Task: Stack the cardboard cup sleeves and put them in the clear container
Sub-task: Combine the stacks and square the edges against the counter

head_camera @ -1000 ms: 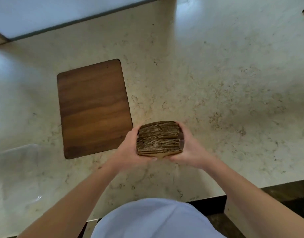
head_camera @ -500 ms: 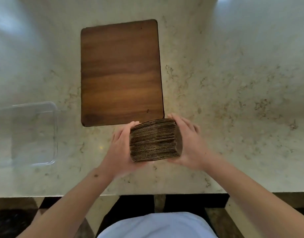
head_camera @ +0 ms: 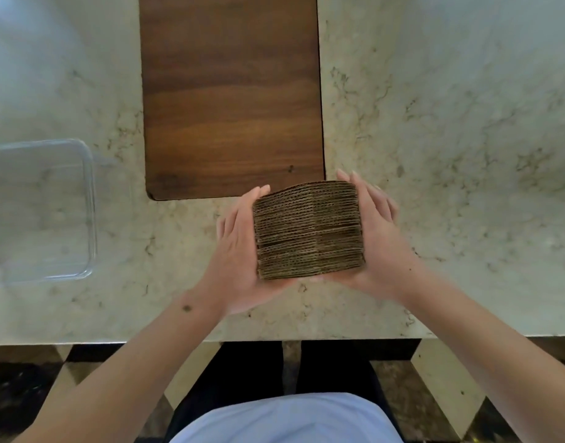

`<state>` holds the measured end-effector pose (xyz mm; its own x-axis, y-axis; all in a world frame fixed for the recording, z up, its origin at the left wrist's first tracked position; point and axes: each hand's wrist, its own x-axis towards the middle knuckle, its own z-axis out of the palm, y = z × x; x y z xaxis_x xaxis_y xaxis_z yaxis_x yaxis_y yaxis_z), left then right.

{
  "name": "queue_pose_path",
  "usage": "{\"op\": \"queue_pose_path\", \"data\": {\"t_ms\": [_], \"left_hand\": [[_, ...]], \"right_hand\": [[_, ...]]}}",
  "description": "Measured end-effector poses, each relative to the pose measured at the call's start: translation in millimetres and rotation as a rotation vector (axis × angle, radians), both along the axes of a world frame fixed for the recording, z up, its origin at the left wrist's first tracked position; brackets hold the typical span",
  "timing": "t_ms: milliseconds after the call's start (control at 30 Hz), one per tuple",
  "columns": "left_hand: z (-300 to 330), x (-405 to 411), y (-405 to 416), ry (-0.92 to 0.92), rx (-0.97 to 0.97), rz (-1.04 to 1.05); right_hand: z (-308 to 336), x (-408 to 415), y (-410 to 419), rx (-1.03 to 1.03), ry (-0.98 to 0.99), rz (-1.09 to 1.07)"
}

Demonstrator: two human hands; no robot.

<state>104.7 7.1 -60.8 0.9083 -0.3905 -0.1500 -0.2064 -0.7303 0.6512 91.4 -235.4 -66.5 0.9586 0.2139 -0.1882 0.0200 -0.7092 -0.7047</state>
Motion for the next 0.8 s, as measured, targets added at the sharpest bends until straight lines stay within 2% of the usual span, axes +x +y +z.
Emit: {"op": "queue_pose_path", "data": {"t_ms": [233,333,600,800], "left_hand": [[-5,-1,7,0.019,0.089,-0.077],[-4,1,4,-0.002,0.076,-0.056],[2,1,-3,-0.071,-0.007,0.003],[-2,0,-2,-0.014,0.109,-0.027]], "right_hand": [[0,-7,-19,-0.070,0.014,0.126],[1,-3,-17,-0.062,0.032,0.127],[16,0,-8,-0.005,-0.112,0.030],[6,-7,-12,-0.056,0.004,0.098]]}}
